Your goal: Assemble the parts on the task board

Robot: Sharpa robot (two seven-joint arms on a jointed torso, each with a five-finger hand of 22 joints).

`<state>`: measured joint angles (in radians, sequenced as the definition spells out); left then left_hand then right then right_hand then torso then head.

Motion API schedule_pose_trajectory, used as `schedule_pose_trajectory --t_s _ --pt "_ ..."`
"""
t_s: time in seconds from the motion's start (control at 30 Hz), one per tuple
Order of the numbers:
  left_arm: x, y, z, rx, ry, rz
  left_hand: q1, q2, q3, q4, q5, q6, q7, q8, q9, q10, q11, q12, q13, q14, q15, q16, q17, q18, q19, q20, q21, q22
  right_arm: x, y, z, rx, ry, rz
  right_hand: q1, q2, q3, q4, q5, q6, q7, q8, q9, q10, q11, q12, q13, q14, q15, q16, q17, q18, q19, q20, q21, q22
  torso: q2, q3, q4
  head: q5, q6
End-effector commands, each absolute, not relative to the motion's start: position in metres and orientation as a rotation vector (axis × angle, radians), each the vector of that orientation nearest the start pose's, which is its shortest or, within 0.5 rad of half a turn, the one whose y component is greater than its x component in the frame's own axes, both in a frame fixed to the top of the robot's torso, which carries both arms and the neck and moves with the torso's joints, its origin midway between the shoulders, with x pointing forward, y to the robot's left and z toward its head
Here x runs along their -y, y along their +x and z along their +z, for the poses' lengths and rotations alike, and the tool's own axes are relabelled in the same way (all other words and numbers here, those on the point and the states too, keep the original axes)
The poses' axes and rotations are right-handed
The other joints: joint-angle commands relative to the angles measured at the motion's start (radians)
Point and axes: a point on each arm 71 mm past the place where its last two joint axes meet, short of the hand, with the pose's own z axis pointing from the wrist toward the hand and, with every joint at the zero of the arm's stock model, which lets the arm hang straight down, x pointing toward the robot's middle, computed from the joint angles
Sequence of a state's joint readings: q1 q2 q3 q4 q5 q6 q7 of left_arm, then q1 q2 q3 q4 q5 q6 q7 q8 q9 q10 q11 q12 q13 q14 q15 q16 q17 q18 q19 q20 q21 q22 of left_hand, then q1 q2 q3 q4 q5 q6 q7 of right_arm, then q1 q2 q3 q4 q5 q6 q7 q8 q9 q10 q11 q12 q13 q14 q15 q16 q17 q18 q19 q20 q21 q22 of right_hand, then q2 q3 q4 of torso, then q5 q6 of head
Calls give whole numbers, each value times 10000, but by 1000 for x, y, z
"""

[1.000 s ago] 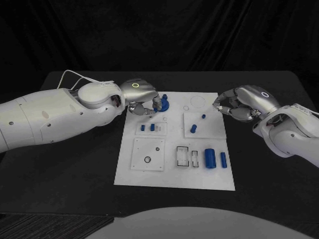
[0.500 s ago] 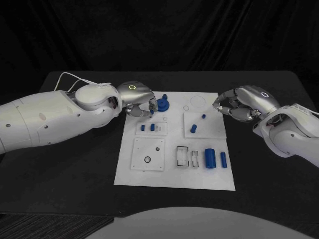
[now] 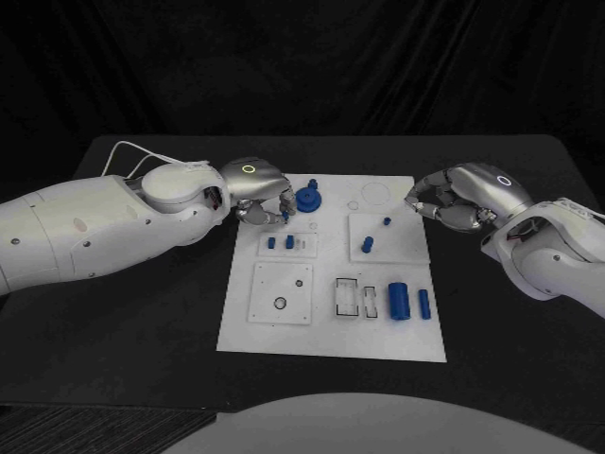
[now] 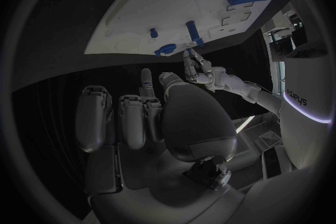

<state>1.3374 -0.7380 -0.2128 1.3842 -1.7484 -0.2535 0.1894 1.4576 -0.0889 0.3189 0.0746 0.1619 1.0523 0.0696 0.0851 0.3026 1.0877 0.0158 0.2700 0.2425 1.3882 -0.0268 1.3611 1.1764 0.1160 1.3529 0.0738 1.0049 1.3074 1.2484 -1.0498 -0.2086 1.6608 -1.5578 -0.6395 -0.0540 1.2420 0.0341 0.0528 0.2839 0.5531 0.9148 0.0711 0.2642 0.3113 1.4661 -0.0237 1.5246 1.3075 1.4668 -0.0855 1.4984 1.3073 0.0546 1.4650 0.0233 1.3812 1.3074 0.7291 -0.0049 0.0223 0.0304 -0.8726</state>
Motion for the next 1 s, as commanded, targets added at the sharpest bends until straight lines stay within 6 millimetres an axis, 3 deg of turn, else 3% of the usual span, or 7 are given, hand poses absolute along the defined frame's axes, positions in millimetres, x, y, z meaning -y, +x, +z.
schedule_pose_trajectory --t_s 0.03,1.0 --pt "-170 495 -191 -15892 7939 -6313 -71 -6 -5 73 -34 -41 9 -39 -15 50 36 -33 -12 -51 -17 -33 -7 -91 -59 7 -35 1208 261 438 -189 -14424 -1892 5799 9 14 40 -6 69 79 -1 -66 -17 677 -8 -38 2037 789 -3 -54 1385 -99 298 24 -61 2044 -2 -2 -1 4 0" --pt "-166 491 -203 -16027 7939 -6509 -87 -19 -6 92 -56 -12 13 -41 -18 148 38 -58 -14 -62 -14 -49 -31 -70 -122 12 -177 1176 261 438 -190 -14487 -1865 5749 42 8 76 -5 71 90 4 -72 -18 673 -5 -48 2026 784 -3 -67 1364 -96 291 24 -77 2039 1 5 -3 -42 0"
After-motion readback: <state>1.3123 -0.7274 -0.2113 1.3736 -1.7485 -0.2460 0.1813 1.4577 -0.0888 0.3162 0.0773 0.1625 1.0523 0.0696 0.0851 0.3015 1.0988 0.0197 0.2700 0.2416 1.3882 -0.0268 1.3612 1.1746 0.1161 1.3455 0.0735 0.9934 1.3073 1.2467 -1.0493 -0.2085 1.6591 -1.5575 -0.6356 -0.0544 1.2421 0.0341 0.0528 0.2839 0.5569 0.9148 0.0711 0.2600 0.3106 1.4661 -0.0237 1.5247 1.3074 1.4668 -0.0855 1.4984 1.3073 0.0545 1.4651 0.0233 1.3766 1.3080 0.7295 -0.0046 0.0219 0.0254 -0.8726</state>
